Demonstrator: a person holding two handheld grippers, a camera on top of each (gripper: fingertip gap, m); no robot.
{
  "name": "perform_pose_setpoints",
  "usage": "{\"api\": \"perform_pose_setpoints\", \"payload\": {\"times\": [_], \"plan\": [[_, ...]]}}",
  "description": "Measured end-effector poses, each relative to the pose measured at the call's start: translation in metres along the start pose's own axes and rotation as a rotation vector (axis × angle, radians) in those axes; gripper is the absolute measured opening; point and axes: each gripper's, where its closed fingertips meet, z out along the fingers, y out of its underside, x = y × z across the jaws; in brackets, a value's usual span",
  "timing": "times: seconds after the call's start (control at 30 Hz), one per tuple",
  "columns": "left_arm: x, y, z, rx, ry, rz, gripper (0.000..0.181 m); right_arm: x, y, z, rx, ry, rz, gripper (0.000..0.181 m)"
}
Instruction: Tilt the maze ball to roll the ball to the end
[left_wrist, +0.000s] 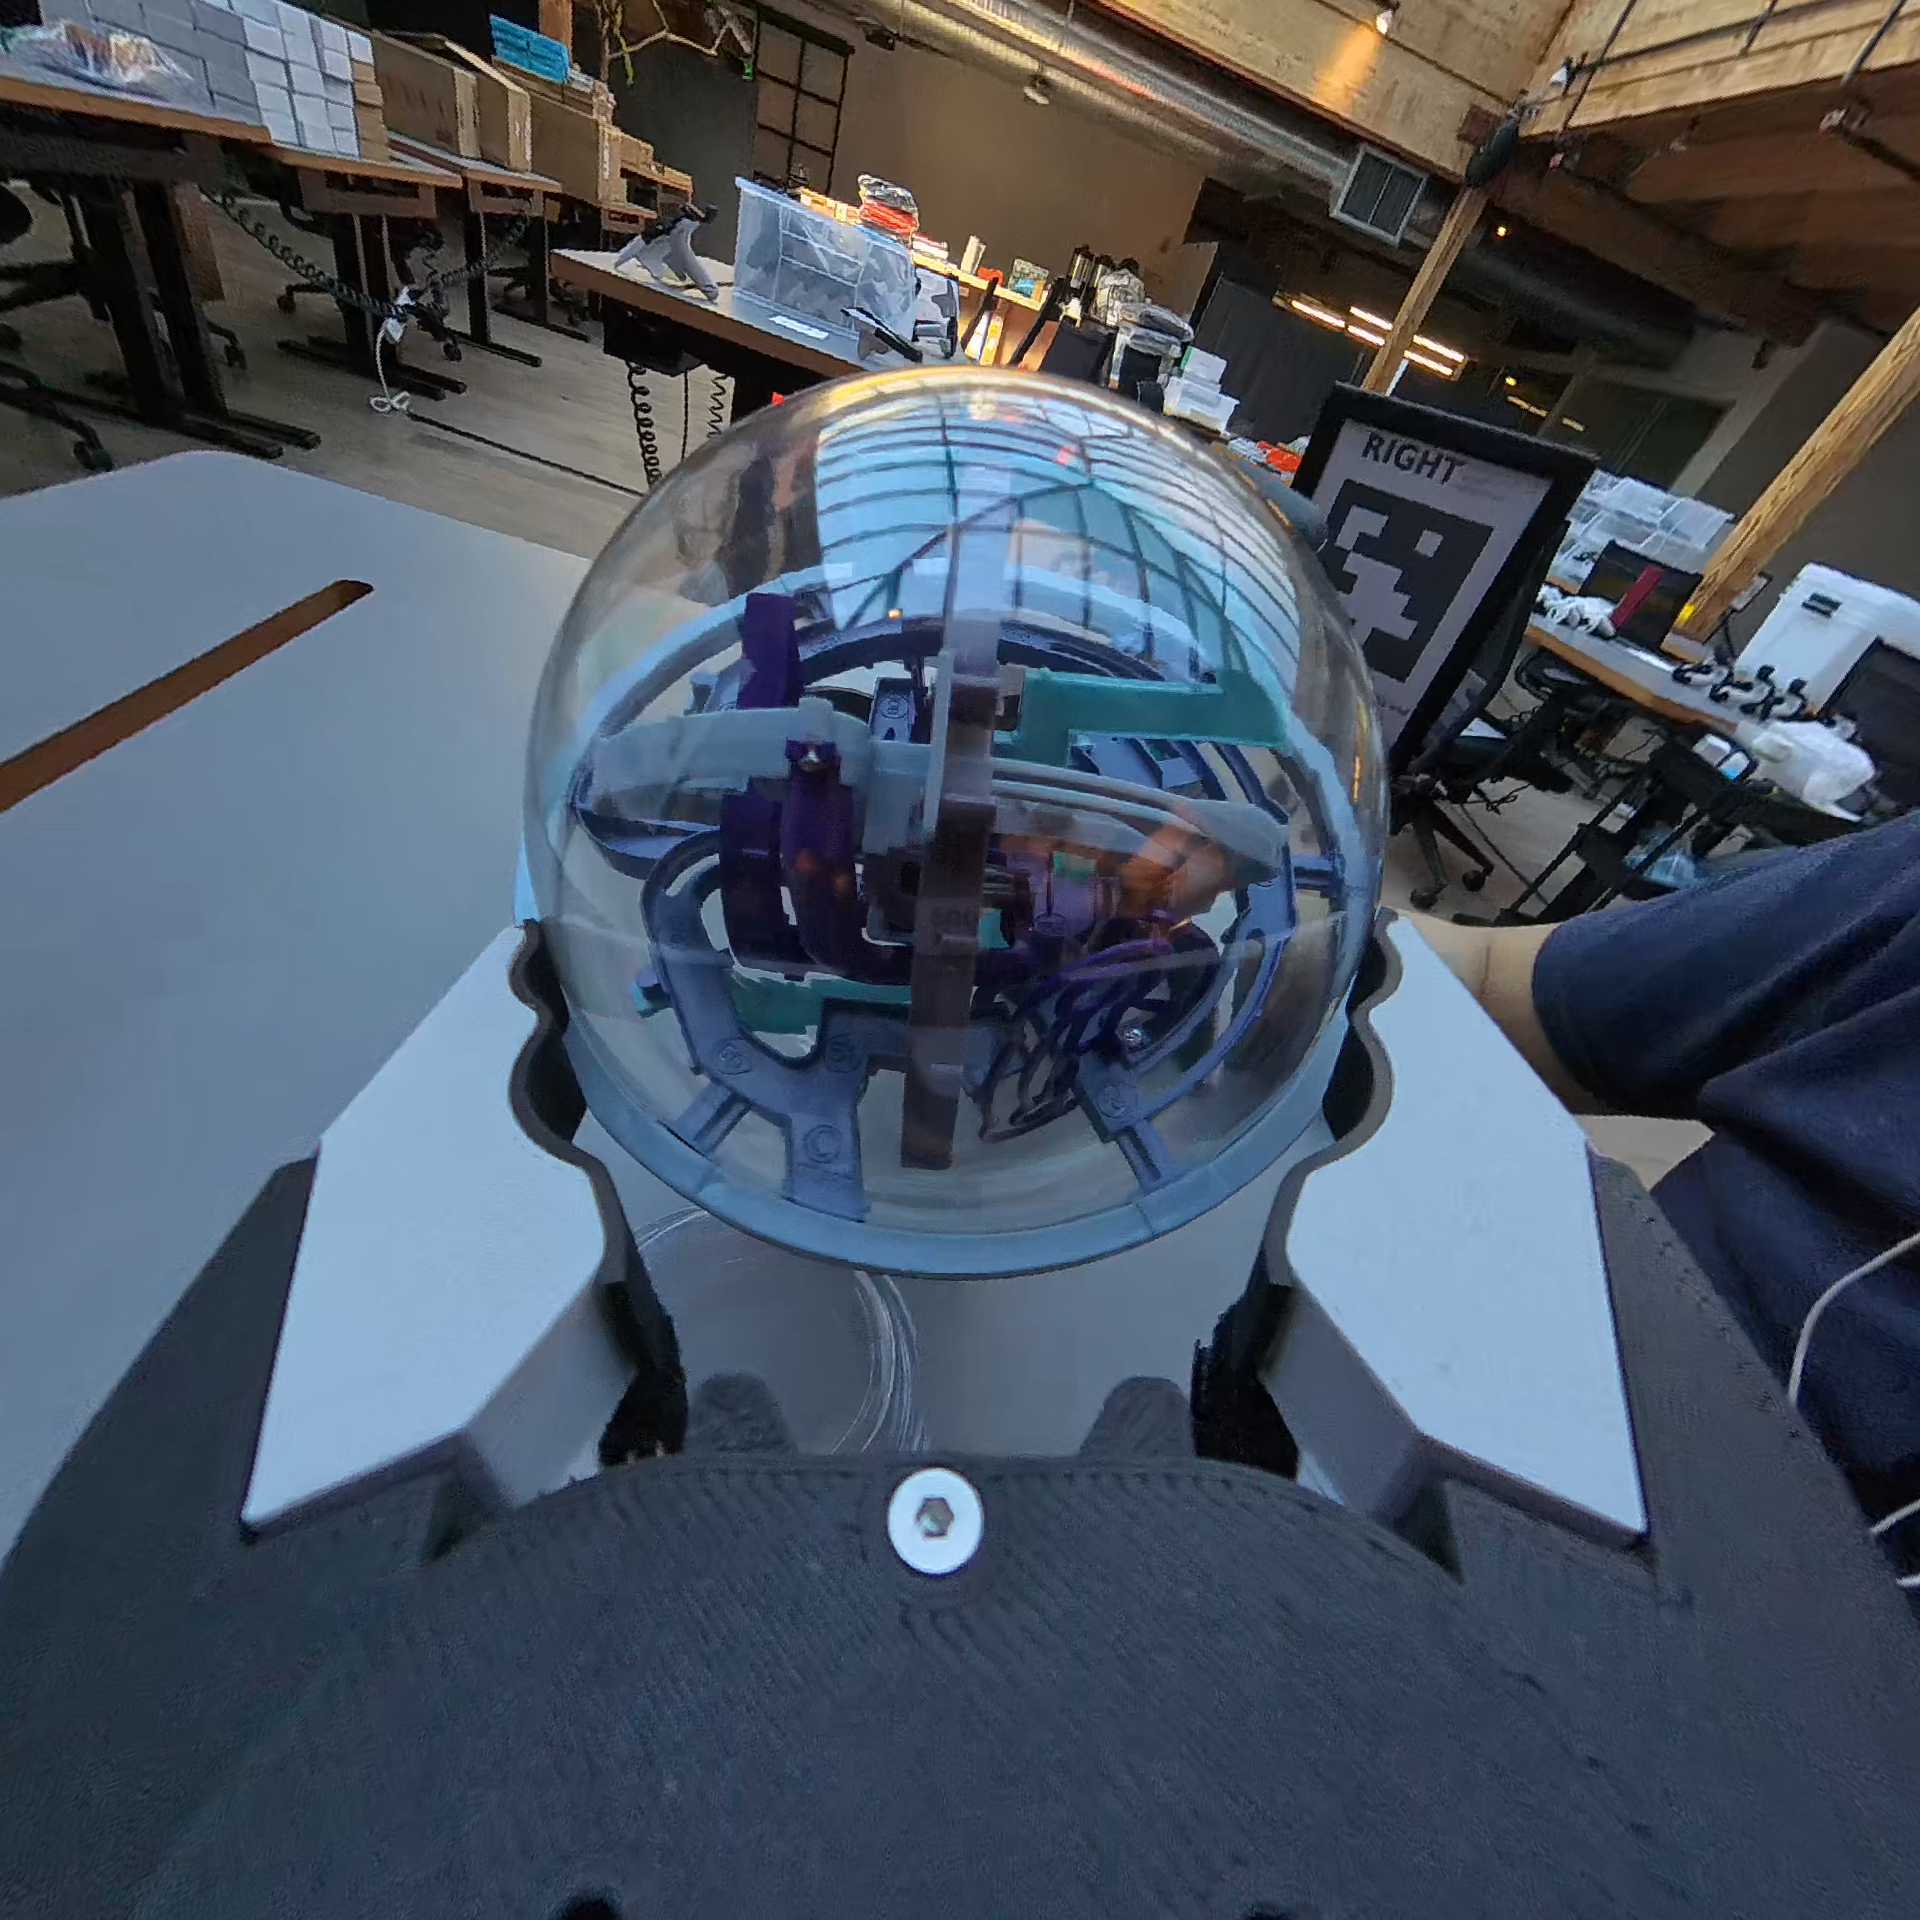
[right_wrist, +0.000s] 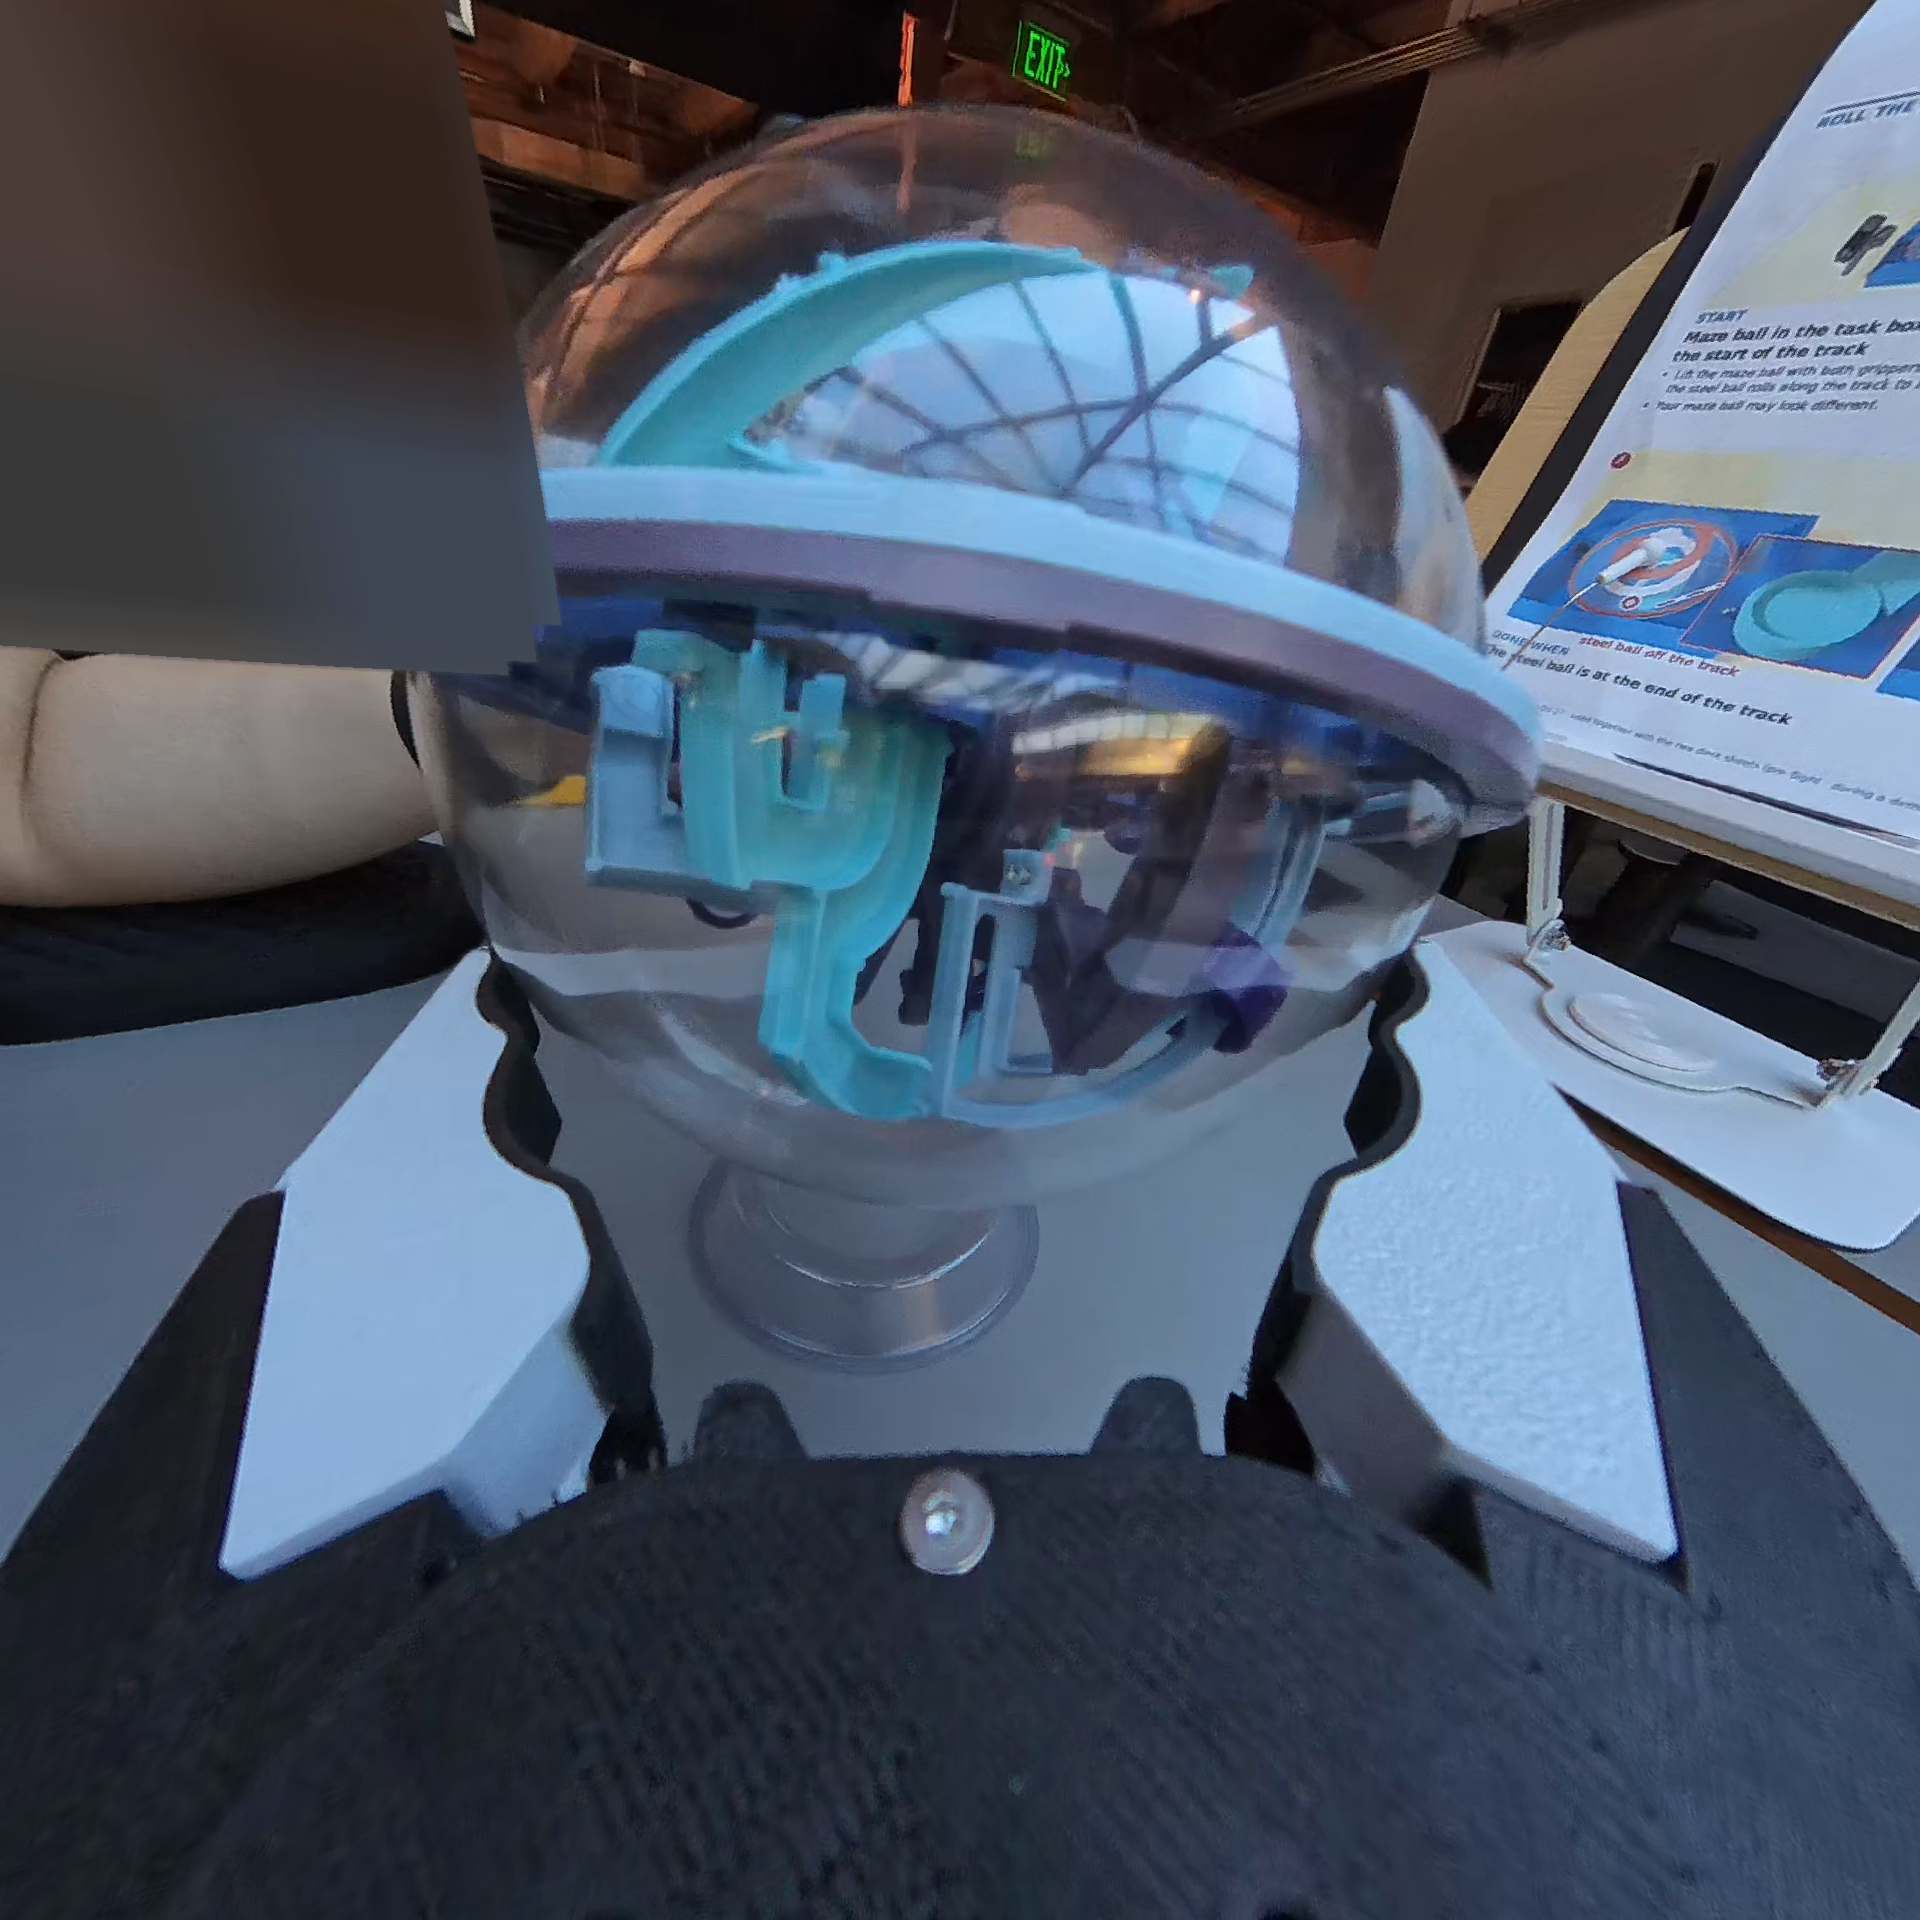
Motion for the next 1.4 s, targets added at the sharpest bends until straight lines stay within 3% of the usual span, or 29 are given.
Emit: {"api": "perform_pose_setpoints", "payload": {"times": [0.27, 0.43, 0.73, 1.1, 1.4], "plan": [[-0.003, 0.004, 0.005, 0.028, 0.054, -0.143, 0.146, 0.003, -0.008, -0.005, 0.049, -0.023, 0.08, 0.156], [-0.004, 0.005, 0.005, 0.024, 0.027, -0.054, 0.146, 0.003, 0.001, -0.004, -0.004, -0.015, 0.019, 0.156], [-0.021, 0.024, -0.006, -0.15, -0.146, 0.14, 0.145, 0.002, 0.058, 0.017, -0.25, -0.016, -0.011, 0.155], [-0.042, 0.053, -0.046, -0.151, -0.283, 0.107, 0.145, -0.012, 0.105, 0.057, -0.444, -0.143, 0.004, 0.154], [-0.042, 0.057, -0.047, -0.132, -0.317, 0.169, 0.143, -0.012, 0.131, 0.053, -0.637, -0.137, -0.04, 0.152]]}}
